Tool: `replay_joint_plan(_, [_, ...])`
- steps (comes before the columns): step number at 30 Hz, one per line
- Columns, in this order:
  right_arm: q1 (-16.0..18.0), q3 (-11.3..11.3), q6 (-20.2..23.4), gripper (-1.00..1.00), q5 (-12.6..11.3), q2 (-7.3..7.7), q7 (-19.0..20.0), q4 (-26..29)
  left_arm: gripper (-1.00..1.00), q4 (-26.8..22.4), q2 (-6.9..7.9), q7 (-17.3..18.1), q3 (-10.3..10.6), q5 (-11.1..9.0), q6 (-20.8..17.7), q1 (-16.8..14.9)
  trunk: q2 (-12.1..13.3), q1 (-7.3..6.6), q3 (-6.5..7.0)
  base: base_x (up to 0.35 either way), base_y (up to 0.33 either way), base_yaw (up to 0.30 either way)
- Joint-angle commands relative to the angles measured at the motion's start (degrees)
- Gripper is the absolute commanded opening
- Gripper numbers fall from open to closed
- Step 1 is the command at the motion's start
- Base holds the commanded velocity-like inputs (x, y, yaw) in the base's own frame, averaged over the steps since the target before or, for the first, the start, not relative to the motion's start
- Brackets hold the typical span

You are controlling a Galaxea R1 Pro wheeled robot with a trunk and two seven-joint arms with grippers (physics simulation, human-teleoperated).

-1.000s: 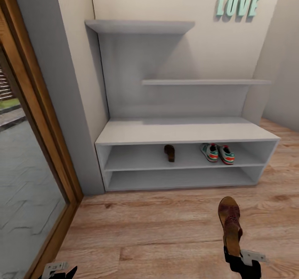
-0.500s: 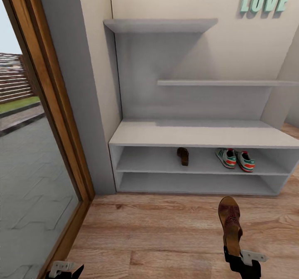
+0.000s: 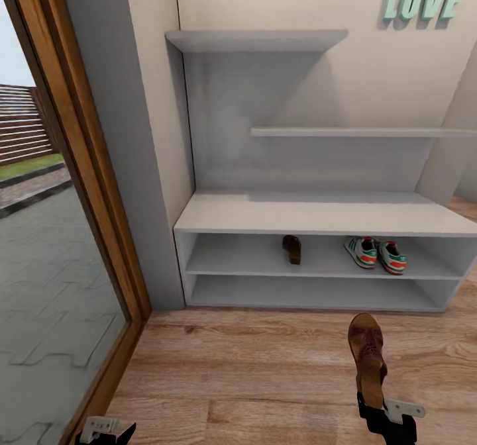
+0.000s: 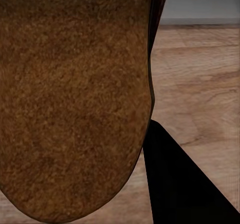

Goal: Pick up the two gym shoes and the two sandals from the corridor floor and place them onto the hallstand (shoe rack) in the corridor, making sure they are on the rack and not on the floor. Arrange them so the two gym shoes are next to each other and the two sandals are next to each other.

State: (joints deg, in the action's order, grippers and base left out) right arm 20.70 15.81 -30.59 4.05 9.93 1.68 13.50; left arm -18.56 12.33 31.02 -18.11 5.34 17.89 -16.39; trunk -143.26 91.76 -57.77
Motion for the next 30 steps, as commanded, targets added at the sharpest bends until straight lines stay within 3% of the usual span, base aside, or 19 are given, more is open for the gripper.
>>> replay_joint_plan(1, [0.0,0.4,-0.2,-1.00,0.2,0.00,0.2,-0.1,1.00,0.1,-0.03,0.3,-0.5,0.6,0.3,0.0,0.0,-0.01,-0.05,0.000,0.000,0.000])
replay_joint_plan(15, [0.0,0.1,0.2,-1.00,0.7,-0.40,0.5,-0.3,1.00,0.2,-0.70,0.3,-0.4,0.7,0.3,0.0,0.0,-0.01,-0.05,0.000,0.000,0.000])
replay_joint_plan(18, [0.1,-0.6,1.6,-1.00,0.8,-2.06,0.4,-0.1,1.00,0.1,-0.74,0.3,-0.4,0.7,0.3,0.0,0.0,-0.01,-0.05,0.000,0.000,0.000])
replay_joint_plan(21, [0.1,-1.7,5.6,-1.00,1.2,-4.14,0.3,0.9,1.00,0.1,-0.82,0.3,-0.3,0.7,0.3,0.0,0.0,-0.01,-0.05,0.000,0.000,0.000])
replay_joint_plan(24, [0.4,-3.1,12.4,-1.00,2.5,-6.36,-0.5,3.8,1.00,0.1,-0.96,0.3,-0.3,0.8,0.3,0.0,0.0,-0.01,-0.05,0.000,0.000,0.000])
replay_joint_plan(26, [1.0,-4.5,21.4,-1.00,4.5,-9.22,-2.8,8.7,1.00,0.1,-1.22,0.3,-0.3,0.8,0.2,0.0,0.0,-0.01,-0.05,0.000,0.000,0.000])
replay_joint_plan(28, [1.3,-5.3,26.2,-1.00,5.7,-11.03,-4.5,11.5,1.00,0.1,-1.42,0.4,-0.2,0.9,0.2,0.0,0.0,-0.01,-0.05,0.000,0.000,0.000])
replay_joint_plan(29, [1.6,-6.1,30.7,-1.00,6.9,-13.03,-6.3,14.4,1.00,0.1,-1.64,0.4,-0.2,0.9,0.2,0.0,0.0,-0.01,-0.05,0.000,0.000,0.000])
replay_joint_plan(30, [1.8,-6.5,32.8,-1.00,7.5,-14.00,-7.3,15.7,1.00,0.1,-1.74,0.4,-0.1,1.0,0.2,0.0,0.0,-0.01,-0.05,0.000,0.000,0.000])
